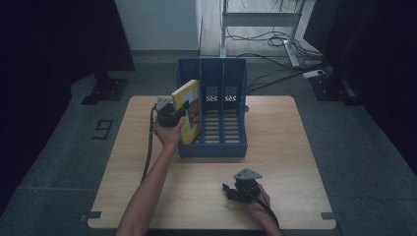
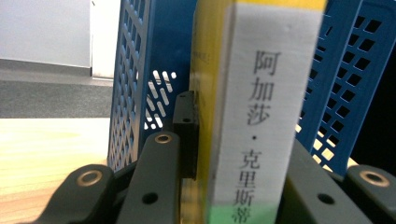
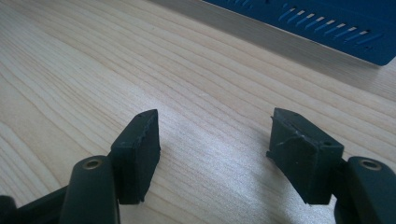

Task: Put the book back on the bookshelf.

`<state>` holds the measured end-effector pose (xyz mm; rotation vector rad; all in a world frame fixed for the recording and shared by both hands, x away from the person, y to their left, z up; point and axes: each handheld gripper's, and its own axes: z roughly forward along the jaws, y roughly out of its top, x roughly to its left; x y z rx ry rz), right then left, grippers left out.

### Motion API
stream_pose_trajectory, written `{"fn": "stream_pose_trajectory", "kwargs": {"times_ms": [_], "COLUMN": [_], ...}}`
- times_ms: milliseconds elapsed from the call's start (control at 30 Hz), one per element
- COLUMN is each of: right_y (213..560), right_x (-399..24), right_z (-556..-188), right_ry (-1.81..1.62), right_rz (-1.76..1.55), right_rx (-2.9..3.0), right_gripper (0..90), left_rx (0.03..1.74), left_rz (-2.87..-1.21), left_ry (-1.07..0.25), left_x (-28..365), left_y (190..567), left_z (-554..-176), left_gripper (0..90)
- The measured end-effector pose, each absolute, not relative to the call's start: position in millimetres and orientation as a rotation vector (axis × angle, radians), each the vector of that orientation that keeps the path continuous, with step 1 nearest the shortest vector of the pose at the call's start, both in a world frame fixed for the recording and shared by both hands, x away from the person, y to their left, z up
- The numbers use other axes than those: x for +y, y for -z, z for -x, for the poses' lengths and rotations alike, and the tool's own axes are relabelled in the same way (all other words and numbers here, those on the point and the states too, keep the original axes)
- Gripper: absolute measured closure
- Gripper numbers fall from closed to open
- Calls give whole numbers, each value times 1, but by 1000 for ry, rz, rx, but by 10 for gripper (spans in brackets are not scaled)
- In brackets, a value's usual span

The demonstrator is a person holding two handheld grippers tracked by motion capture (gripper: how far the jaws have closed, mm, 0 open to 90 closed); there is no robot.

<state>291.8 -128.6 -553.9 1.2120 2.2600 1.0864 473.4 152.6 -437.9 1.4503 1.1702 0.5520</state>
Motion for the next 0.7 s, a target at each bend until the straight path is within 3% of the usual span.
{"fn": "stream_pose_trajectory", "kwargs": {"times_ms": [700], "right_y": [554], "right_x": [-127], "right_z": [-291], "right_ry": [-1074], "right_rz": [-1204], "right_rx": [2258], "right_gripper": [328], "left_rx": [1166], "left_rz": [-1504], "left_ry": [-459], "left_x": [165], "left_y": [436], "left_z": [-458], "left_gripper": [715]}}
